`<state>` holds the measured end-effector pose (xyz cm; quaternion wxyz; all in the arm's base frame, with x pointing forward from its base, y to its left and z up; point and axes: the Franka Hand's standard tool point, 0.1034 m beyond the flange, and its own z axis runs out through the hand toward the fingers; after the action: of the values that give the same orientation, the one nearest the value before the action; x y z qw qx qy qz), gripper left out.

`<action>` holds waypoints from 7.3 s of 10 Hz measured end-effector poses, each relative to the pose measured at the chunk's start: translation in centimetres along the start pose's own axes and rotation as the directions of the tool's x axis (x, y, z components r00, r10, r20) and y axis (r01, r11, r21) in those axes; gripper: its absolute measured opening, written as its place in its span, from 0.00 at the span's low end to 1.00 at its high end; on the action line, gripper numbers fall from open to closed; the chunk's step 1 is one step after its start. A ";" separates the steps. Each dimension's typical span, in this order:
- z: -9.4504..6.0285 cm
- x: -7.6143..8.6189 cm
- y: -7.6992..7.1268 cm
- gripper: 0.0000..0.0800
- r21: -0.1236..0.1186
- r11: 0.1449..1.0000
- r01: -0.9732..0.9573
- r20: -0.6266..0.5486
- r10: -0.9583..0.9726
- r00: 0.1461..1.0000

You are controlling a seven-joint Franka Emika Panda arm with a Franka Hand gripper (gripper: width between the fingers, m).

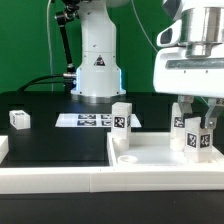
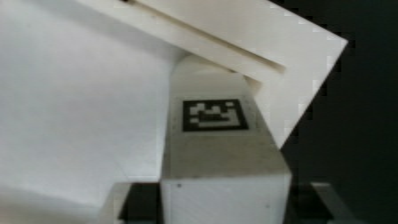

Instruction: Assemble square table

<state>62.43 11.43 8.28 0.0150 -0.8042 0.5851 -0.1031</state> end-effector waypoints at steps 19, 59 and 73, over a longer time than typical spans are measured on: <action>0.0 -0.4 0.1 0.75 -0.025 0.839 -0.544 0.069 0.544 0.836; 0.1 0.7 0.5 0.38 0.004 0.774 -0.633 0.013 0.633 0.774; -3.4 2.6 -0.6 0.81 0.039 0.989 -0.143 0.056 0.141 0.988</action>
Offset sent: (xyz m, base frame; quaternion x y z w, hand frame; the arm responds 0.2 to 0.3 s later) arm -0.0191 0.0016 -0.0087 0.0028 -0.0432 0.2924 0.9553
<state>63.12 9.51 12.09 0.0553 -0.7624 0.6380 -0.0928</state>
